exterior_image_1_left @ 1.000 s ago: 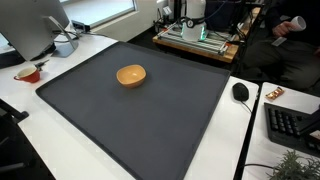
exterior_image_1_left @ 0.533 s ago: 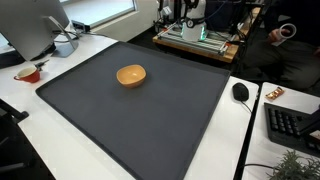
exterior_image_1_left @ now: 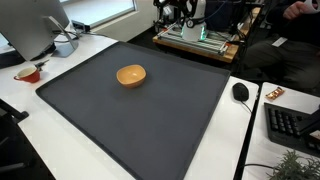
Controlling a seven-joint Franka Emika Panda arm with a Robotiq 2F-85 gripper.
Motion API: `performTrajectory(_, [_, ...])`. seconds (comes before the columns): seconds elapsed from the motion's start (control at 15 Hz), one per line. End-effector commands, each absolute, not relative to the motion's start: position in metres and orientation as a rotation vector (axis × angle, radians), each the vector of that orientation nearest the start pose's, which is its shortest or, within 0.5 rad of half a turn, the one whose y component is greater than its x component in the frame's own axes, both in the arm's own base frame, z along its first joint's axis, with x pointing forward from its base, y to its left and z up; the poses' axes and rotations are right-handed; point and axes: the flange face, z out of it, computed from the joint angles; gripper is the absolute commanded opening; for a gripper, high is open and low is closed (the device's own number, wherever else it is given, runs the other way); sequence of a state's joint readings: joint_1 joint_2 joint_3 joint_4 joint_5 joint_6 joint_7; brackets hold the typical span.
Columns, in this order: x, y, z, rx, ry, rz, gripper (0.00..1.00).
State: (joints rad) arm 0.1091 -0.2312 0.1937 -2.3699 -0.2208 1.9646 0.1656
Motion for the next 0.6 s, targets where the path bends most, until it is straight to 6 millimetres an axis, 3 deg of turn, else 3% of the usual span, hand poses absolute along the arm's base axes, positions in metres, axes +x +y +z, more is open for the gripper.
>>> performTrajectory(0.0, [0.425, 0.12, 0.379, -3.418, -0.419, 0.009, 1.0])
performTrajectory(0.33, [0.413, 0.105, 0.323, -3.472, -0.467, -0.196, 1.0])
performTrajectory(0.53, [0.41, 0.098, 0.296, -3.542, -0.618, -0.347, 1.0])
